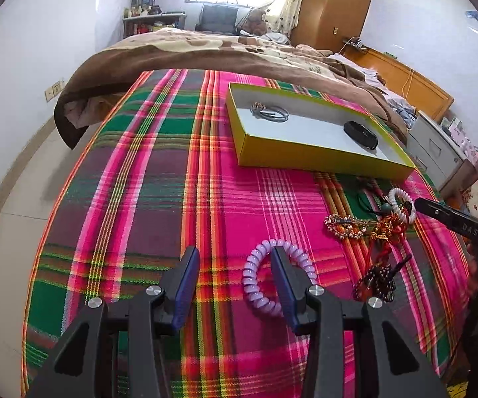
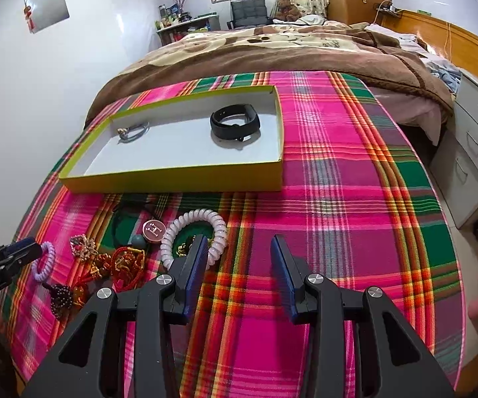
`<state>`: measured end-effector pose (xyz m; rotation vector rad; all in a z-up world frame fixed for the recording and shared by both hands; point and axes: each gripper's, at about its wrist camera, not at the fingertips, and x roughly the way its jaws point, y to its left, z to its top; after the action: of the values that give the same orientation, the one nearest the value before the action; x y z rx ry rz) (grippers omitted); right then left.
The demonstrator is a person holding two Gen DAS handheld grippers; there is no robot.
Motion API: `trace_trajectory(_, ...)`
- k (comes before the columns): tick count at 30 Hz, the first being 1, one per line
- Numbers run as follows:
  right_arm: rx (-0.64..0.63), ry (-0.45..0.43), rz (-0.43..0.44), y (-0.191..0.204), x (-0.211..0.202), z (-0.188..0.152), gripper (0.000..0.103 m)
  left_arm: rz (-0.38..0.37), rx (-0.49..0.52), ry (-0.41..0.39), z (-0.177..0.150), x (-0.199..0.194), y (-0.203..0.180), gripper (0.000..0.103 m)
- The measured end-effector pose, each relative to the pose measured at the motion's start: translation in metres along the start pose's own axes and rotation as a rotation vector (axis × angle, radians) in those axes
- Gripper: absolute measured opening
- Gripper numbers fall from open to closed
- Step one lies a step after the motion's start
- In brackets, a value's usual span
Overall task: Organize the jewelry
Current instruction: 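Grasp the white coil hair tie with the right tool while the left grasps the lavender coil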
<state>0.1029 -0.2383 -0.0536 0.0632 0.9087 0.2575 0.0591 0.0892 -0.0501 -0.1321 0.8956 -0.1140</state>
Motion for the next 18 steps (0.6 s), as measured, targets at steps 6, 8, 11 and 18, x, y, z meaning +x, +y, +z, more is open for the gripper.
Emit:
trace_trajectory(6, -0.016, 0.009, 0.008, 0.004, 0.003, 0.002, 0.031, 0.054, 0.026, 0.004, -0.004, -0.001, -0.004, 0.044)
trace_trajectory(8, -0.024, 0.012, 0.004, 0.006, 0.004, 0.002, 0.031, 0.084, 0.041, 0.010, -0.005, -0.002, -0.007, 0.044)
trace_trajectory(11, -0.015, 0.022, 0.015, 0.004, 0.005, 0.002, 0.030, 0.095, 0.040, 0.008, -0.006, -0.003, -0.006, 0.044)
trace_trajectory(18, -0.003, 0.040, 0.036, 0.002, 0.009, 0.001, 0.023, 0.133, 0.057, 0.013, -0.007, -0.002, -0.011, 0.044)
